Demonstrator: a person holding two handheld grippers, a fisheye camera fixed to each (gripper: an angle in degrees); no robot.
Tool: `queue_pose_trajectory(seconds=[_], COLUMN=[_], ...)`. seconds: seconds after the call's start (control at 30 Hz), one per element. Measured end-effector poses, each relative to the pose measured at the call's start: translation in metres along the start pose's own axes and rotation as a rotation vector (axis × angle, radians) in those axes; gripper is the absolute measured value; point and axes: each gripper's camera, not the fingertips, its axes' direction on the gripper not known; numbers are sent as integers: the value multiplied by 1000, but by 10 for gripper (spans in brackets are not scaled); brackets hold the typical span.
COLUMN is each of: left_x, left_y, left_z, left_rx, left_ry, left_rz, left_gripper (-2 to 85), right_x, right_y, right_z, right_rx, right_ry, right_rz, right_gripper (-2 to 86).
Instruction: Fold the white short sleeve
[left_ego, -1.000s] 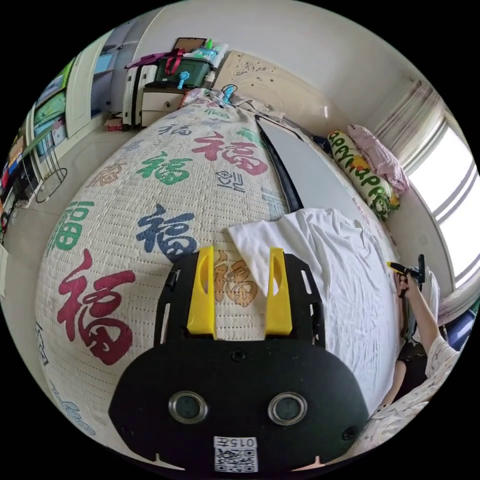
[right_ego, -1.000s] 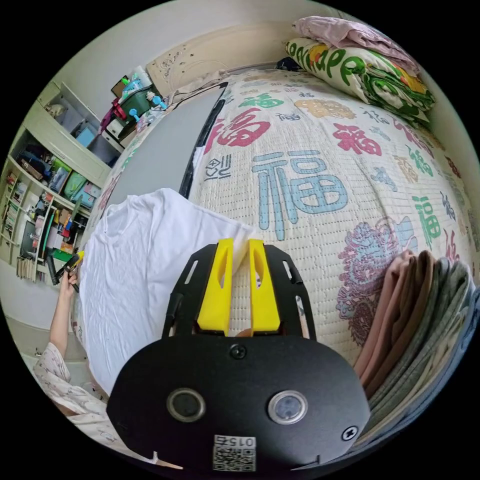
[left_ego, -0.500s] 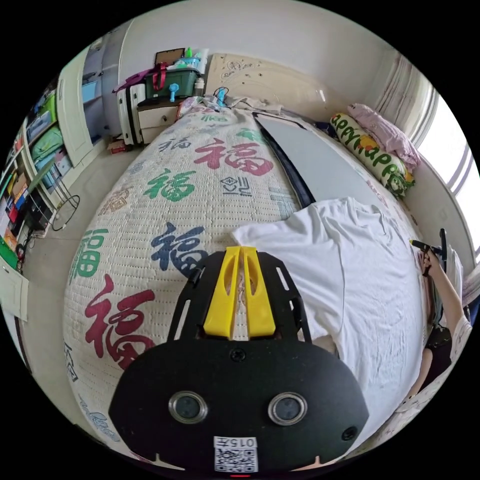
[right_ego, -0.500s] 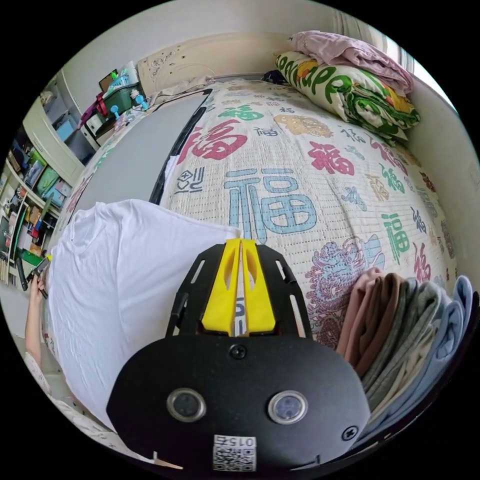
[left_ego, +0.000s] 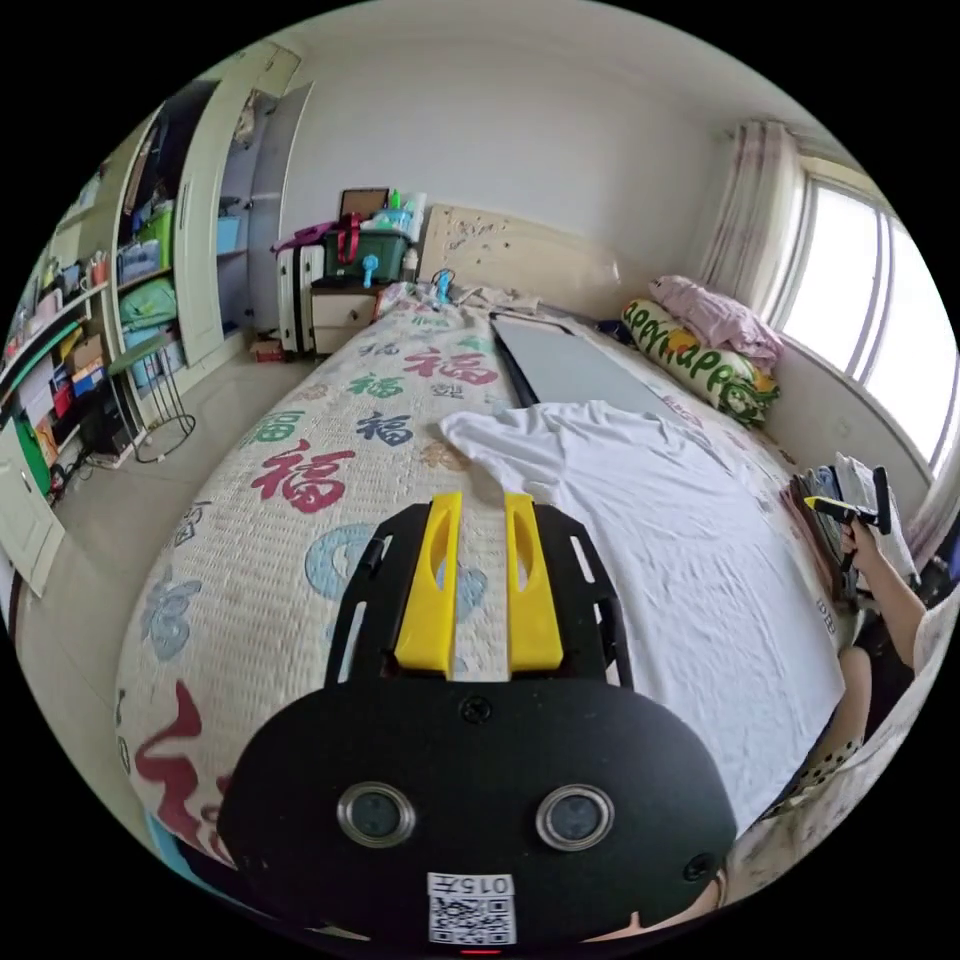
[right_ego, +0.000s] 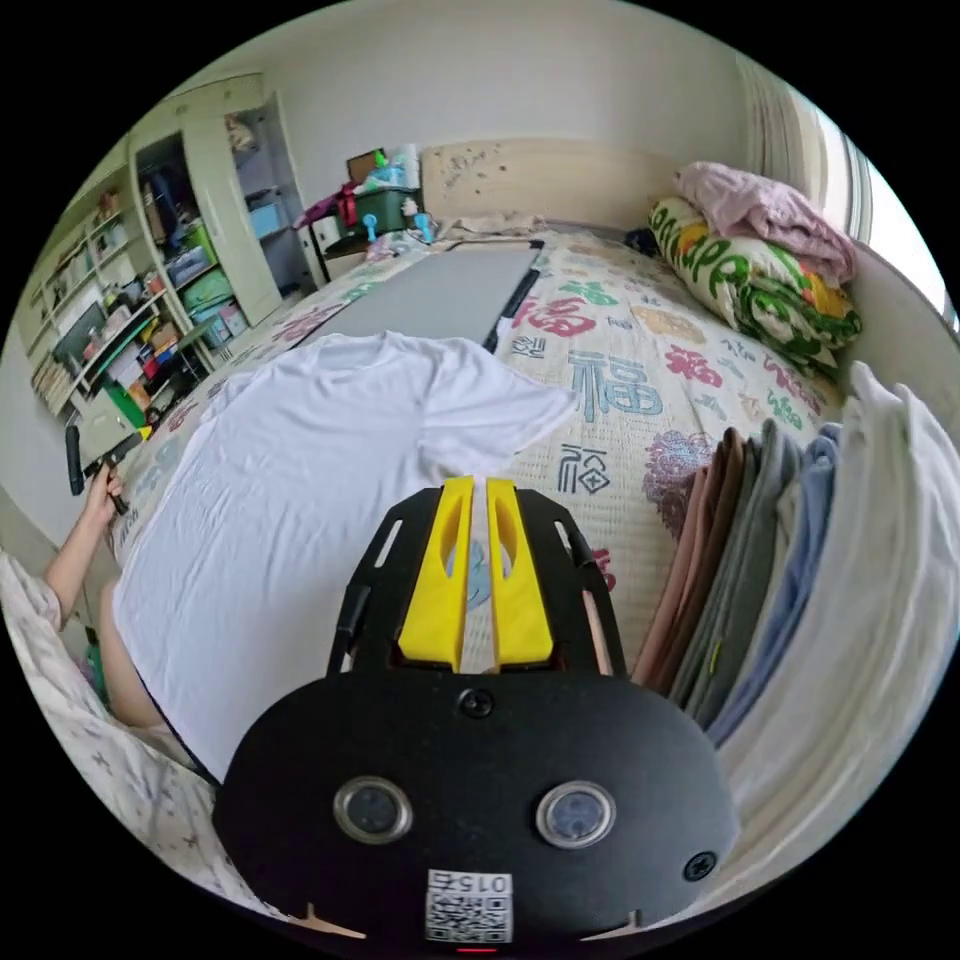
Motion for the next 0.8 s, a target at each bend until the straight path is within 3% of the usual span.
queue_pose_trajectory(seconds=[0.13, 0.2, 0.33, 0.47, 0.6, 0.73, 0.8], left_x=[59, 68, 67, 34, 20, 1, -13], left_y=[112, 152, 194, 201, 227, 262, 269], left_z=[-115, -145, -178, -161, -161, -133, -135], left_rx=[224, 233, 160, -163, -174, -321, -283], left_ry=[-132, -130, -7, 84, 170, 213, 268], left_rz=[-12, -94, -169, -370, -395, -472, -521], left_gripper=[57, 47, 39, 96, 100, 103, 97], right_x=[-82, -101, -95, -66, -30, 6, 18], right_y=[119, 164, 219, 220, 228, 257, 269], right_z=[-113, -149, -184, -231, -248, -248, -247], right_rx=[220, 301, 134, 108, 19, -123, -169], right_ry=[267, 331, 138, 24, -165, -242, -328], right_rz=[-83, -37, 79, 239, 374, 522, 575], right_gripper=[21, 23, 60, 83, 101, 119, 119])
